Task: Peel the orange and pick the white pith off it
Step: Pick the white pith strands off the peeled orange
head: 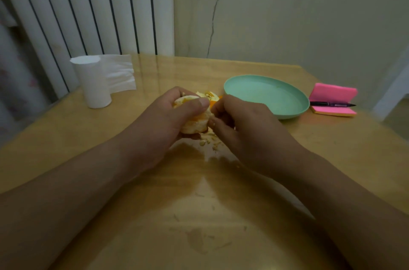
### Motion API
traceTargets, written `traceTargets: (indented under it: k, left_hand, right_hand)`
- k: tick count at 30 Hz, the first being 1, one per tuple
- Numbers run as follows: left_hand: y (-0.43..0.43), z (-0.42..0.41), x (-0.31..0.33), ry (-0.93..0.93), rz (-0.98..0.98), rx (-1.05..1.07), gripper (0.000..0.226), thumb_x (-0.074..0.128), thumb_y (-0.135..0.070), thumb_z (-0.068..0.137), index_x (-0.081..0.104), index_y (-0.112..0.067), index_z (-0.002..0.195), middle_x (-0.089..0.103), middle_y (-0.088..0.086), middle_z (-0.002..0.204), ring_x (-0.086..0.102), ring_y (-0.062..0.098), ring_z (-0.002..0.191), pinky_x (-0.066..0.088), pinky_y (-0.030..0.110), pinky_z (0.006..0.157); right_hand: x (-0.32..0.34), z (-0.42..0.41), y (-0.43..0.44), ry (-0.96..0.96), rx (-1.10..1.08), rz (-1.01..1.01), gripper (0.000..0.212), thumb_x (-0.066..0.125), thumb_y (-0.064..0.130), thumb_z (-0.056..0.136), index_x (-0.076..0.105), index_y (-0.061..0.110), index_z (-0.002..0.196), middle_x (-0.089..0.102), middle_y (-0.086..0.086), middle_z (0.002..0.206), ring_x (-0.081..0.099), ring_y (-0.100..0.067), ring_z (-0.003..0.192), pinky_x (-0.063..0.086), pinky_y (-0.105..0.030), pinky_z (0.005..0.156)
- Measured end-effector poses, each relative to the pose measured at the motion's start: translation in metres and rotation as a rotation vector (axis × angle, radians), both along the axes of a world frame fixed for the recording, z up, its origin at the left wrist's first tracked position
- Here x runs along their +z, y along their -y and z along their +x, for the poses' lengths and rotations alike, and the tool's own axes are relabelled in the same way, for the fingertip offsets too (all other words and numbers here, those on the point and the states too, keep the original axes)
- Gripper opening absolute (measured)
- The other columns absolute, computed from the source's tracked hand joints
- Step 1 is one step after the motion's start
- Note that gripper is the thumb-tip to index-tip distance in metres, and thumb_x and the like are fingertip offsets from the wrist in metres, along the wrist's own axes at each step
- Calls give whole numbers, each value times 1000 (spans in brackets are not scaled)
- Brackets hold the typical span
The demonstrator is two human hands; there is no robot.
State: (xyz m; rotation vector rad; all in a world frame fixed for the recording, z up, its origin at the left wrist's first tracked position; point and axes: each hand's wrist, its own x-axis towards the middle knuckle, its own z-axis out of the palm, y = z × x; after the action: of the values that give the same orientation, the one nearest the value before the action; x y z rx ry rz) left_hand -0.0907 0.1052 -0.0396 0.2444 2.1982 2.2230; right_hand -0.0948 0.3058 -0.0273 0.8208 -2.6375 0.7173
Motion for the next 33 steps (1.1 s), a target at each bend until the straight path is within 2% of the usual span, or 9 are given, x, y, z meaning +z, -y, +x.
traceTargets:
  k: [2, 4, 8, 14, 20, 24, 26, 30, 33]
  left_hand:
    - [-1, 0, -1, -11, -26, 16, 32, 76, -42, 91, 70, -21, 115, 76, 11, 112, 76, 30, 105, 64, 46, 89]
    - [-4, 1, -3, -30, -52, 12, 27, 74, -43, 95, 70, -23, 114, 76, 9, 112, 76, 28, 103, 64, 45, 88]
    - [-9, 4, -3, -29, 11, 7, 44, 75, -47, 84, 68, -18, 116, 77, 9, 109, 76, 24, 98, 63, 41, 86]
    - [-8, 6, -1, -23, 99, -24, 49, 72, -46, 85, 67, -12, 119, 76, 11, 110, 74, 22, 97, 62, 42, 88]
    - [0, 4, 6, -7, 42, -122, 45, 69, -39, 89, 64, -7, 120, 74, 8, 101, 72, 17, 86, 60, 30, 73]
    - [8, 0, 11, 18, -20, -167, 40, 70, -35, 91, 64, -6, 116, 74, 10, 100, 71, 22, 84, 59, 29, 67]
    - [12, -2, 11, 52, -47, -204, 39, 72, -37, 93, 63, -5, 115, 74, 12, 100, 71, 24, 84, 58, 29, 66]
    - [19, -4, 12, 176, -82, -280, 36, 71, -38, 95, 65, -6, 111, 71, 11, 91, 68, 21, 75, 54, 27, 57]
    - [18, -3, 13, 250, -142, -322, 40, 70, -42, 93, 67, -5, 108, 70, 12, 81, 65, 22, 65, 48, 24, 48]
  right_hand:
    - [2, 2, 3, -37, -40, 60, 21, 56, 42, 102, 62, 26, 115, 65, 12, 91, 61, -12, 82, 55, -42, 73]
    - [1, 2, 6, -100, -47, 52, 19, 55, 39, 102, 60, 21, 105, 62, 8, 84, 57, -16, 74, 52, -45, 67]
    - [-2, 1, 6, -112, -42, -111, 19, 59, 38, 98, 64, 19, 97, 60, 9, 72, 55, -12, 64, 49, -40, 58]
    - [-5, 1, 10, -103, -47, -255, 6, 67, 27, 95, 68, 21, 94, 62, 9, 69, 57, -10, 62, 50, -34, 56]
    - [-4, 0, 8, 5, -21, -272, 8, 74, 28, 93, 69, 26, 88, 61, 11, 67, 55, -7, 61, 42, -21, 53]
    - [-5, 2, 9, 45, -13, -233, 7, 71, 30, 91, 68, 25, 87, 61, 12, 64, 56, -6, 59, 40, -19, 52]
    - [-4, 2, 9, 86, 10, -221, 8, 68, 35, 88, 69, 28, 87, 61, 12, 63, 56, -6, 59, 41, -21, 52]
    - [-2, 5, 6, 216, 65, -161, 9, 66, 38, 87, 68, 30, 85, 69, 5, 71, 63, -10, 63, 55, -41, 60]
    - [2, 6, 4, 350, 108, -146, 8, 72, 25, 93, 70, 28, 85, 73, 3, 74, 69, -9, 65, 58, -35, 59]
